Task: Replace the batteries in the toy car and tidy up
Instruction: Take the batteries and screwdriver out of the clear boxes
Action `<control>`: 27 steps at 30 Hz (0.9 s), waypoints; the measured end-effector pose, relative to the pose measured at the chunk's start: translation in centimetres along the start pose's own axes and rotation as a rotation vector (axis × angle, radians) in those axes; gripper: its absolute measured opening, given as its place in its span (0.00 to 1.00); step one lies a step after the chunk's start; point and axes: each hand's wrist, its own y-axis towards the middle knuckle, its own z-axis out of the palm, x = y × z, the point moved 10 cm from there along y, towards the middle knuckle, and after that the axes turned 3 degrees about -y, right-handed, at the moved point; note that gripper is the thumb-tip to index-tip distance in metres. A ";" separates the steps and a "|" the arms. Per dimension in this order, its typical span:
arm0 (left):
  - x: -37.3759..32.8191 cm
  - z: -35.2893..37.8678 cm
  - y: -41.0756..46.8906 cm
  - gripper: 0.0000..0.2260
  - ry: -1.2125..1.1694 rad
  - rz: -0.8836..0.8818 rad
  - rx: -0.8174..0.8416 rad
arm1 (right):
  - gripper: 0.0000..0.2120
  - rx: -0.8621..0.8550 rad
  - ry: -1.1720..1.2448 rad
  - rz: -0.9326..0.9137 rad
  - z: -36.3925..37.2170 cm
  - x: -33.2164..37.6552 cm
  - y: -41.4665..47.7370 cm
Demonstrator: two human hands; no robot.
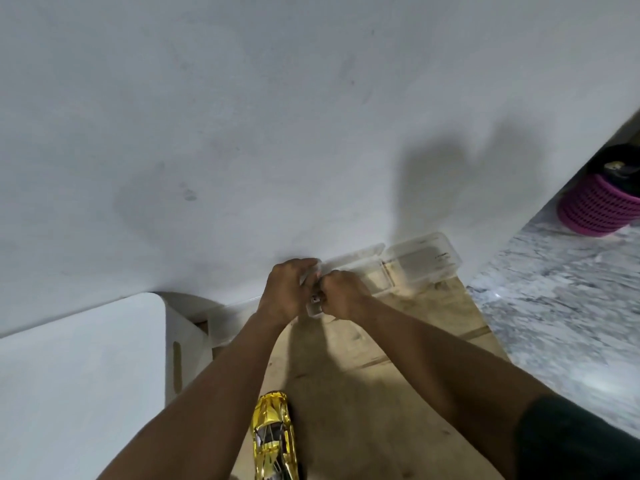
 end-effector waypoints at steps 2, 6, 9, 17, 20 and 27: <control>-0.2 -0.1 -0.1 0.07 -0.015 -0.003 -0.003 | 0.12 0.008 -0.028 0.012 0.2 -0.1 0.7; -0.6 0.0 -0.2 0.12 -0.035 0.007 0.005 | 0.11 -0.026 -0.109 -0.046 -0.4 -0.1 1.0; -0.6 0.0 -0.3 0.11 -0.039 0.038 -0.003 | 0.12 -0.012 -0.152 -0.098 -0.7 -0.2 0.9; 1.3 0.6 0.0 0.11 -0.029 0.014 -0.023 | 0.14 0.094 -0.202 -0.132 -0.3 -0.6 0.4; 1.3 0.6 0.0 0.10 -0.044 -0.003 -0.029 | 0.13 0.105 -0.213 -0.115 -0.7 -1.4 0.3; 1.3 0.6 0.1 0.12 -0.043 -0.023 -0.024 | 0.16 0.081 -0.140 -0.005 -1.1 -4.9 -0.5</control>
